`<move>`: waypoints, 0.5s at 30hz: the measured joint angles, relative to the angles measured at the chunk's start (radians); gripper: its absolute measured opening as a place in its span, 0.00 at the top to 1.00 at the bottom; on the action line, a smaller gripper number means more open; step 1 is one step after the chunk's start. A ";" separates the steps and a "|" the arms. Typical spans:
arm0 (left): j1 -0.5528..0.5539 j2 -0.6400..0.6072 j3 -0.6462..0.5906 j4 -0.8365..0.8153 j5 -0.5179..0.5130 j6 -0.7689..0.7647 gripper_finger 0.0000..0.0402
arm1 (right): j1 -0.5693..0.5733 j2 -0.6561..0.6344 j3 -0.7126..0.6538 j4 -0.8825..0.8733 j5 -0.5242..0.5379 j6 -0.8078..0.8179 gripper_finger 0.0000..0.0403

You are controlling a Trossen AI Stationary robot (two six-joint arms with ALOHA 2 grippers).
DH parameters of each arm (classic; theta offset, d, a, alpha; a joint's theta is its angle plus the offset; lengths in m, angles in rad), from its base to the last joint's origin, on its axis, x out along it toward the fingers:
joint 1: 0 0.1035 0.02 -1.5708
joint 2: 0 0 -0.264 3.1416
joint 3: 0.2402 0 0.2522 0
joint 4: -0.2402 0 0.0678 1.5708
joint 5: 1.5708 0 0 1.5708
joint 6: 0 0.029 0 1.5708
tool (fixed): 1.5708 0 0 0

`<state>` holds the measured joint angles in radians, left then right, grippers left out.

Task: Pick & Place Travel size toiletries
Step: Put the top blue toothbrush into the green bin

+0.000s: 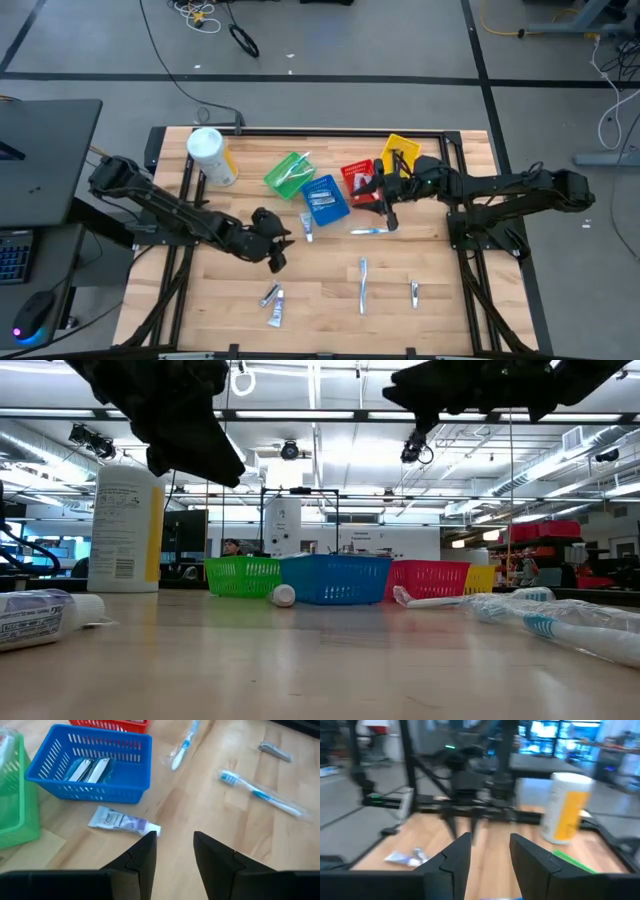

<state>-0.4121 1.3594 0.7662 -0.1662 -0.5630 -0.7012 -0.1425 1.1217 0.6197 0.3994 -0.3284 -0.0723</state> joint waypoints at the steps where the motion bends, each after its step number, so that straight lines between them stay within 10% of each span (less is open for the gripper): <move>1: -0.010 0.000 0.000 0.001 -0.007 -0.001 0.66 | 0.000 0.000 0.000 -0.007 0.018 0.010 0.64; 8: -0.047 0.000 0.000 0.000 -0.036 0.059 0.66 | 0.181 0.070 -0.002 -0.055 -0.151 0.119 0.62; 15: -0.033 0.000 0.000 0.005 -0.088 0.132 0.66 | 0.408 0.160 -0.003 -0.271 0.199 0.196 0.57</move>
<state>-0.4452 1.3594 0.7662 -0.1611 -0.6514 -0.5696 0.2654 1.2815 0.6167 0.1281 -0.1294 0.1232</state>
